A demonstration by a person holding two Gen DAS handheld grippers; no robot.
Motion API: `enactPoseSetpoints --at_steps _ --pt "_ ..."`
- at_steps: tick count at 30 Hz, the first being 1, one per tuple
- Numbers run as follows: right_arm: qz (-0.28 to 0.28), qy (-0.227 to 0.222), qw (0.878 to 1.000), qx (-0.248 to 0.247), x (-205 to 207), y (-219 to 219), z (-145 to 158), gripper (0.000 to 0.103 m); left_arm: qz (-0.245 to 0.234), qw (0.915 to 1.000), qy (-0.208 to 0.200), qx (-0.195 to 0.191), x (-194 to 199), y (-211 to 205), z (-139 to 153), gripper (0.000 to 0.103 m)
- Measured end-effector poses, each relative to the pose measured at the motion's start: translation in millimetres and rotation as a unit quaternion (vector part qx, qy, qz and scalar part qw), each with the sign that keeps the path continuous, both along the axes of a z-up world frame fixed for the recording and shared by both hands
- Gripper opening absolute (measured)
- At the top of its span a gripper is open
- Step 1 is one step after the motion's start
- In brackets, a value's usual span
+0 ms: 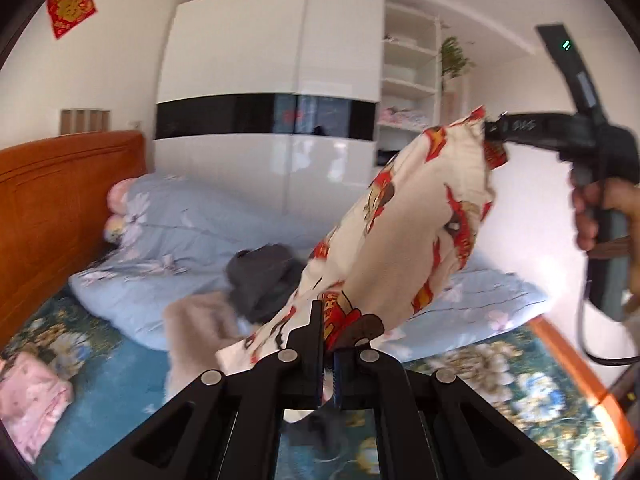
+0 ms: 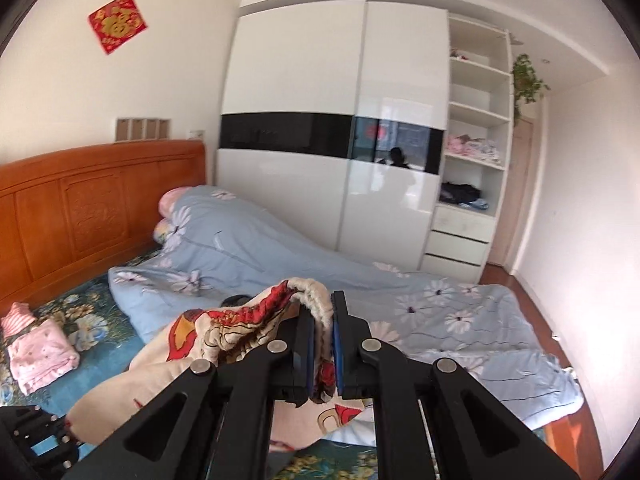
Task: Fold clothes
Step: 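Lift the car-print pants off the pile with both grippers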
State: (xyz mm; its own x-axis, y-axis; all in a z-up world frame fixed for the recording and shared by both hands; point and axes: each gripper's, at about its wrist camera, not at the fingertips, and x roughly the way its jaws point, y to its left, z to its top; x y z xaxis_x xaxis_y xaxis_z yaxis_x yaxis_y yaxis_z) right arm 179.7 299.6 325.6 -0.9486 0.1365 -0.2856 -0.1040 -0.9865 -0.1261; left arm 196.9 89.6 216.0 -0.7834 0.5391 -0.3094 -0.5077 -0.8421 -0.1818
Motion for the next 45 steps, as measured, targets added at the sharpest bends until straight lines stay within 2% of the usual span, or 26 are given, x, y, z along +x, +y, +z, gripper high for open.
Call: enactPoseSetpoints --at_steps 2,5,8,11,13,14,16,17,18,20,21,24,26,29,30,36,39,41,45 --pt "-0.036 0.035 0.999 0.018 28 23 32 0.008 -0.040 0.9985 0.009 0.038 14 -5 21 0.003" --pt "-0.059 0.093 0.991 0.075 68 28 90 0.008 -0.093 0.9912 0.021 0.092 35 -16 52 0.003" --pt "-0.045 0.151 0.982 0.108 93 11 144 0.008 -0.146 0.9779 0.033 0.147 55 -28 82 0.003" --pt "0.006 0.161 0.978 0.131 87 -28 169 0.008 -0.197 0.9587 0.044 0.200 76 -39 112 0.003" --pt "0.047 0.128 0.979 0.153 62 -61 155 0.008 -0.156 0.9682 0.035 0.192 76 -65 99 0.003" --pt "0.068 0.107 0.978 0.164 48 -78 146 0.008 -0.123 0.9749 0.012 0.185 71 -80 81 0.003" --pt "0.108 0.050 0.977 0.178 14 -112 99 0.008 -0.054 0.9835 -0.041 0.168 59 -113 41 0.003" --pt "0.128 0.019 0.974 0.183 -4 -128 72 0.008 -0.013 0.9855 -0.075 0.152 53 -127 16 0.003" --pt "0.146 -0.016 0.972 0.185 -21 -144 39 0.008 0.022 0.9835 -0.115 0.138 48 -140 -13 0.003" --pt "0.177 -0.095 0.963 0.179 -52 -173 -38 0.008 0.091 0.9702 -0.195 0.111 39 -166 -74 0.003" --pt "0.190 -0.136 0.957 0.173 -66 -188 -79 0.008 0.125 0.9592 -0.234 0.097 35 -178 -104 0.003" --pt "0.219 -0.246 0.929 0.168 -89 -235 -195 0.008 0.183 0.9271 -0.313 0.095 43 -206 -168 0.003" --pt "0.235 -0.268 0.917 0.178 -94 -266 -224 0.008 0.220 0.9011 -0.361 0.095 49 -224 -209 0.003" --pt "0.258 -0.284 0.903 0.194 -100 -313 -251 0.008 0.273 0.8547 -0.432 0.095 59 -250 -270 0.003" --pt "0.266 -0.289 0.898 0.199 -102 -329 -260 0.008 0.285 0.8486 -0.435 0.097 60 -258 -276 0.003" --pt "0.311 -0.321 0.865 0.229 -114 -424 -314 0.008 0.351 0.8272 -0.424 0.115 58 -309 -279 0.003" --pt "0.326 -0.324 0.854 0.243 -122 -473 -323 0.008 0.377 0.8139 -0.423 0.131 53 -337 -284 0.003" --pt "0.332 -0.330 0.847 0.252 -127 -505 -331 0.008 0.393 0.8027 -0.427 0.137 48 -354 -289 0.003" --pt "0.326 -0.374 0.830 0.254 -137 -546 -371 0.008 0.412 0.7738 -0.455 0.157 37 -387 -308 0.003"
